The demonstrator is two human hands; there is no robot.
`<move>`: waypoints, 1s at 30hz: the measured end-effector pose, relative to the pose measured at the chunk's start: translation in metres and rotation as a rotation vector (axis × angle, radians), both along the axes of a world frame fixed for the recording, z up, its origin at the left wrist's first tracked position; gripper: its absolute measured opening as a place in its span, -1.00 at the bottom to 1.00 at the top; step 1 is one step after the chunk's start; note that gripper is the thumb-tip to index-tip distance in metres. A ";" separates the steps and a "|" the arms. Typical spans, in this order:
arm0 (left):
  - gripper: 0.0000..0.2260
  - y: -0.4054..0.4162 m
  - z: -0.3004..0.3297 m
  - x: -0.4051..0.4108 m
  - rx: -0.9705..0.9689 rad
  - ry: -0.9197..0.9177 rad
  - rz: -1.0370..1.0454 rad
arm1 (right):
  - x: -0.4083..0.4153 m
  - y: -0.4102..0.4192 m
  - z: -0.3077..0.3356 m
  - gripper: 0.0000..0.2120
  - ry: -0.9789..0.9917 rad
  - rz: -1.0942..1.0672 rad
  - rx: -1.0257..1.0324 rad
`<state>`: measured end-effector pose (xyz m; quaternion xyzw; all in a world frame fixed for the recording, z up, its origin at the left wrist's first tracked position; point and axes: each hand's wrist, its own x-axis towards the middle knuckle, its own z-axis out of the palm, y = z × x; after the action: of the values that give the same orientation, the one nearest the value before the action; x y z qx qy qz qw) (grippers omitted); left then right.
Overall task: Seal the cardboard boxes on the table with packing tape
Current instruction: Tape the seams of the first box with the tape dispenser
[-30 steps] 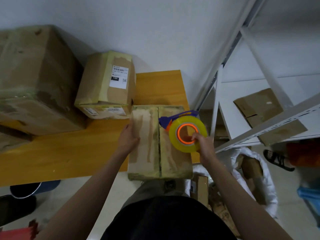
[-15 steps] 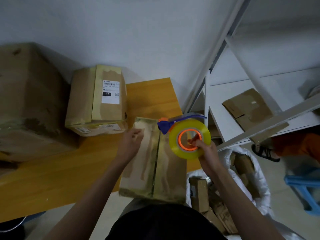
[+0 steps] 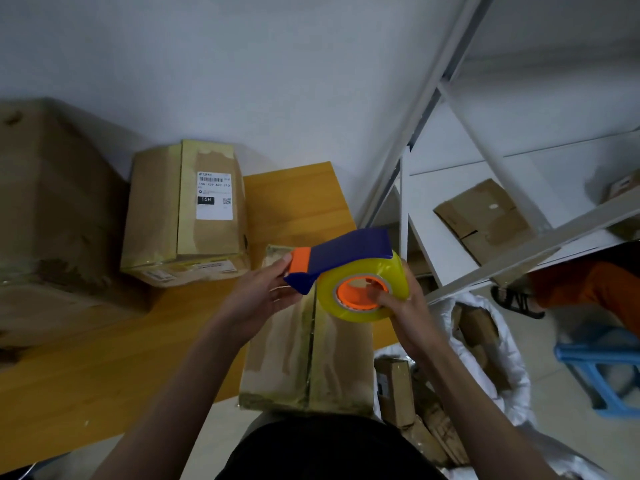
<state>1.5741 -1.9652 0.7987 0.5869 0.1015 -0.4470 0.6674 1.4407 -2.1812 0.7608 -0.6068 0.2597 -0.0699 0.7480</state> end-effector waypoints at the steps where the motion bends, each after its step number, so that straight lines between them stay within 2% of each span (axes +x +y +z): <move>1: -0.71 -0.001 0.002 -0.001 -0.009 0.010 0.002 | -0.001 -0.002 0.000 -0.45 0.001 0.002 -0.002; 10: -0.71 -0.008 0.015 0.002 0.053 -0.110 -0.007 | -0.003 -0.021 0.017 -0.41 0.056 0.164 -0.179; 15: -0.71 -0.007 0.025 0.003 0.075 -0.185 -0.034 | -0.003 -0.025 0.030 -0.40 0.022 0.276 -0.312; 20: -0.81 -0.009 0.034 0.007 0.054 -0.233 -0.104 | -0.005 -0.026 0.032 -0.42 0.014 0.333 -0.284; 27: -0.86 -0.011 0.027 0.008 0.164 -0.228 -0.088 | -0.011 -0.019 0.024 -0.45 -0.002 0.276 -0.275; 30: -0.88 -0.012 0.019 0.005 0.185 -0.122 -0.051 | -0.013 -0.017 0.020 -0.41 -0.032 0.275 -0.266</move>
<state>1.5791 -1.9773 0.8179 0.6743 0.0867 -0.4160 0.6040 1.4280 -2.1984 0.7811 -0.7289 0.1507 -0.0102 0.6677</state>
